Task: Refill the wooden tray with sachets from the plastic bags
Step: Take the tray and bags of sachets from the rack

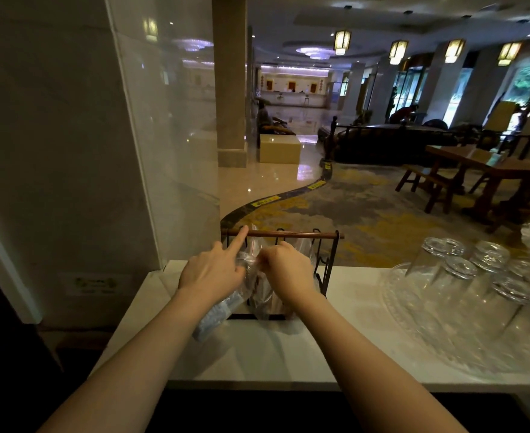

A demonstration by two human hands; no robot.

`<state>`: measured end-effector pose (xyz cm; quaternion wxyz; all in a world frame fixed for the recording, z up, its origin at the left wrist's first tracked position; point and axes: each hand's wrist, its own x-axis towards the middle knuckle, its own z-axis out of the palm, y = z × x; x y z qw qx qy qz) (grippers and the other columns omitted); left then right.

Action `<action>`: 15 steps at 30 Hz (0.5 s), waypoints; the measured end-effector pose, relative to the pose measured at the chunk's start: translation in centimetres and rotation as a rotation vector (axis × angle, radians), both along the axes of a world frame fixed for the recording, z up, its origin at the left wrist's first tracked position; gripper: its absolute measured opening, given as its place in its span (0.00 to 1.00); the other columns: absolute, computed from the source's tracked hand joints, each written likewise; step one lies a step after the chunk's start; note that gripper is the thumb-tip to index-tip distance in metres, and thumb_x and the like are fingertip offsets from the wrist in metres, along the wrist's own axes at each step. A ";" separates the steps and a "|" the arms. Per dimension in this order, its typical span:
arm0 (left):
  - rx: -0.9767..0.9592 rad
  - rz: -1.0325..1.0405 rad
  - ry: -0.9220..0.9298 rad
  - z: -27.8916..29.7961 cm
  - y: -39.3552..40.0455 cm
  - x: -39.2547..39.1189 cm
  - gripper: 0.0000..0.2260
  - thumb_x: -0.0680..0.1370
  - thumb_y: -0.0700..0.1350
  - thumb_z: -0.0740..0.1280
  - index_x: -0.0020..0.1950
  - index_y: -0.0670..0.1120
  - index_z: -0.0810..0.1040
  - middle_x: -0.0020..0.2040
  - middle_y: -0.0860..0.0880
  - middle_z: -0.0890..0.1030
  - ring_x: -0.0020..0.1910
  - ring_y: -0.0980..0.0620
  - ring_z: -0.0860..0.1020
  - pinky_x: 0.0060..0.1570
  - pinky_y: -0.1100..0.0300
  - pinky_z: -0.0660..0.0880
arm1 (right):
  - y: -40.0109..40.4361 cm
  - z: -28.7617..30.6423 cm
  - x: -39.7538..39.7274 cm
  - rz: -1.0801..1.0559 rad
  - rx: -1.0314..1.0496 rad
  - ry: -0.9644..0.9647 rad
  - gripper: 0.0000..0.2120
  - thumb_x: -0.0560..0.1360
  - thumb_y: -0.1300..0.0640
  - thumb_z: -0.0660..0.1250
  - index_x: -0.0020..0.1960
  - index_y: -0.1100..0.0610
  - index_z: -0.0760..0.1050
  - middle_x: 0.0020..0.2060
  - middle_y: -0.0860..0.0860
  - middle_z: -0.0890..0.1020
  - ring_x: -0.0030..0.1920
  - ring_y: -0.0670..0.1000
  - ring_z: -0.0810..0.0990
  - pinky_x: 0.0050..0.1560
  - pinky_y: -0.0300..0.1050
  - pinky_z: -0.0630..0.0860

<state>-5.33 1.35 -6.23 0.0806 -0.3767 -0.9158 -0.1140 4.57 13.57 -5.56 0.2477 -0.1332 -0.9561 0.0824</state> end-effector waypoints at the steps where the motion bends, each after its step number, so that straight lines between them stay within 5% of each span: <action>1: 0.001 0.001 0.003 0.0 0.1 -0.1 0.32 0.78 0.55 0.54 0.73 0.65 0.35 0.53 0.42 0.74 0.39 0.45 0.77 0.41 0.47 0.79 | 0.5 0.0 0.2 0.036 -0.071 -0.005 0.04 0.75 0.58 0.66 0.44 0.52 0.79 0.39 0.46 0.79 0.46 0.47 0.76 0.39 0.40 0.67; 5: -0.023 -0.010 0.021 -0.3 -0.1 0.4 0.34 0.78 0.54 0.55 0.73 0.62 0.33 0.51 0.44 0.74 0.36 0.47 0.77 0.38 0.48 0.79 | 2.0 0.7 1.9 0.218 -0.545 0.020 0.02 0.74 0.59 0.69 0.45 0.55 0.80 0.41 0.46 0.82 0.41 0.39 0.79 0.45 0.32 0.73; 9: -0.028 -0.011 0.048 0.0 0.1 0.7 0.34 0.78 0.53 0.56 0.75 0.59 0.35 0.52 0.44 0.75 0.38 0.45 0.78 0.39 0.48 0.79 | 2.7 1.5 3.6 0.283 -0.906 0.164 0.05 0.74 0.62 0.68 0.42 0.54 0.78 0.45 0.54 0.84 0.49 0.50 0.82 0.52 0.43 0.79; 15: -0.005 -0.020 0.051 -0.1 0.0 0.6 0.34 0.78 0.55 0.56 0.75 0.60 0.35 0.54 0.44 0.77 0.43 0.42 0.79 0.41 0.48 0.77 | 1.7 4.3 6.3 0.443 -1.487 0.449 0.03 0.72 0.62 0.66 0.41 0.58 0.76 0.41 0.58 0.78 0.42 0.56 0.78 0.43 0.49 0.78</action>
